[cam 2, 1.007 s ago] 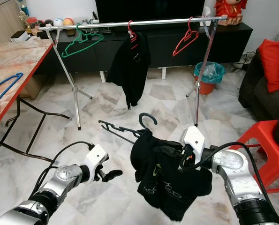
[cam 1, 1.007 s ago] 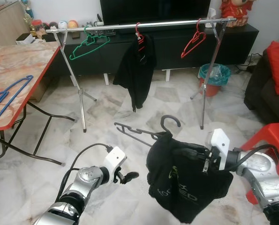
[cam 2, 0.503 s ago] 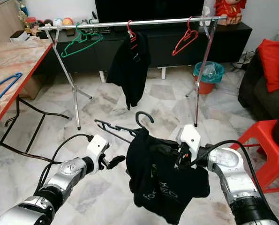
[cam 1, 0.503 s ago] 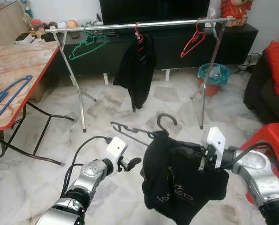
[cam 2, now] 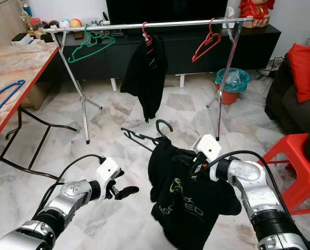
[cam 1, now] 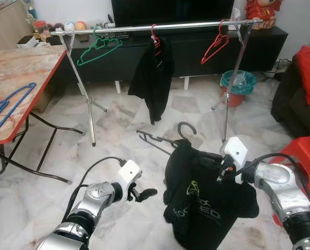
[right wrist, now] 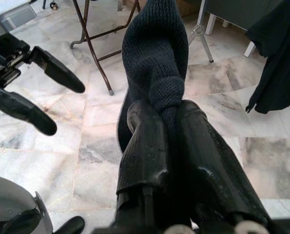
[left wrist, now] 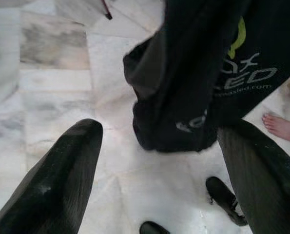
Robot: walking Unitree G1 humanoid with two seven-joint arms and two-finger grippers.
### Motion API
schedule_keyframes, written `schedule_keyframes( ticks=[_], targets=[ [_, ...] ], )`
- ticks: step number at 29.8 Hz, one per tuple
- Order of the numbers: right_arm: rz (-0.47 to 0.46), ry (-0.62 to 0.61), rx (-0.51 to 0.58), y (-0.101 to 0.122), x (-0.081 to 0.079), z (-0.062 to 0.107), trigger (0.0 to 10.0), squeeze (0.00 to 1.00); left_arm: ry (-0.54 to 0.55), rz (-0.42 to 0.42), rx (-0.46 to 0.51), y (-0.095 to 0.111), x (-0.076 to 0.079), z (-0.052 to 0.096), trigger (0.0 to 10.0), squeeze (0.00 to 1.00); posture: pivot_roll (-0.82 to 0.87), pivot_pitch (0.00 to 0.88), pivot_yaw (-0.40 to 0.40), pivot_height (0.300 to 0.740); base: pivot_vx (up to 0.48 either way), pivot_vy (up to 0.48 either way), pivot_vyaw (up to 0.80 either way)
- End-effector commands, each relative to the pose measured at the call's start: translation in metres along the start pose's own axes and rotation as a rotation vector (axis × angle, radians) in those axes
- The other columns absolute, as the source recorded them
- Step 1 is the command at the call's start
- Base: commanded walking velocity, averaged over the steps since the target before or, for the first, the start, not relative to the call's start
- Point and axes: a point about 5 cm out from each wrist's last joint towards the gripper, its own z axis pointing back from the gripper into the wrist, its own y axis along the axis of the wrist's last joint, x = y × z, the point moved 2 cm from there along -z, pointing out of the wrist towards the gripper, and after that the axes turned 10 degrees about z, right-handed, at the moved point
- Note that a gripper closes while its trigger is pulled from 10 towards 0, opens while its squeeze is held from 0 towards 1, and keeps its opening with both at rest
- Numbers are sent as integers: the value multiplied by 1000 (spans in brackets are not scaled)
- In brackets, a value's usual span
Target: Hang hanger
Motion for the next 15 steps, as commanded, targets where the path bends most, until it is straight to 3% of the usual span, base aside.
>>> schedule_keyframes(
  ticks=[1, 10, 15],
  targets=[
    [30, 1, 45, 14, 2, -6, 10000, 0, 12, 6, 7, 1, -1, 0, 10000, 0, -27, 6, 58, 740, 0, 0, 0],
    [-2, 18, 81, 21, -4, -15, 10000, 0, 76, 16, 58, 11, 1, -9, 10000, 0, -28, 9, 62, 740, 0, 0, 0],
    [-23, 38, 98, 23, -9, -16, 10000, 0, 178, 60, 109, 16, -7, -9, 10000, 0, -32, 11, 62, 740, 0, 0, 0]
  ],
)
